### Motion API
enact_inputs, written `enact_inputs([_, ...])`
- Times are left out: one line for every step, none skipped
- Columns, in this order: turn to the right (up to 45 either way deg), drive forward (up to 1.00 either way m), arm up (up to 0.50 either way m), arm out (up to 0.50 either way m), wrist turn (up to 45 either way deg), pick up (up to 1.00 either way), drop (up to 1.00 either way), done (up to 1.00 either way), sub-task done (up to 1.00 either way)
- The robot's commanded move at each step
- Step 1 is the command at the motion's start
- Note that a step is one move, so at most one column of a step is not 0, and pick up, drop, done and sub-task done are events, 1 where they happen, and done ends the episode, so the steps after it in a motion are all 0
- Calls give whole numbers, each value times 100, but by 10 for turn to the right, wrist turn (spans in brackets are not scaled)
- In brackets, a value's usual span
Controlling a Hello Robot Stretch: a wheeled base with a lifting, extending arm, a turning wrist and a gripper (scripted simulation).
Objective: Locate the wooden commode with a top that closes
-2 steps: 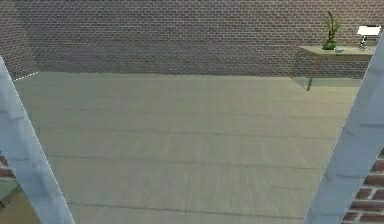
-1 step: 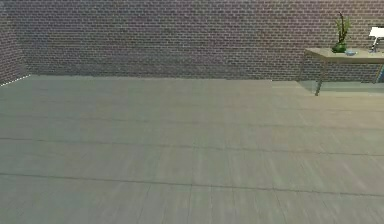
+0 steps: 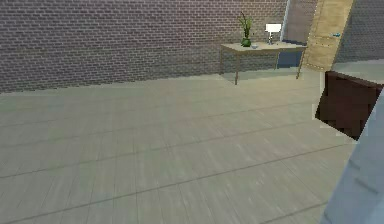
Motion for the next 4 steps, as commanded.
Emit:
enact_inputs([0, 65, 0, 0, 0, 0, 0, 0, 0])
enact_inputs([330, 0, 0, 0, 0, 0, 0, 0, 0])
enact_inputs([0, 100, 0, 0, 0, 0, 0, 0, 0])
enact_inputs([0, 100, 0, 0, 0, 0, 0, 0, 0])
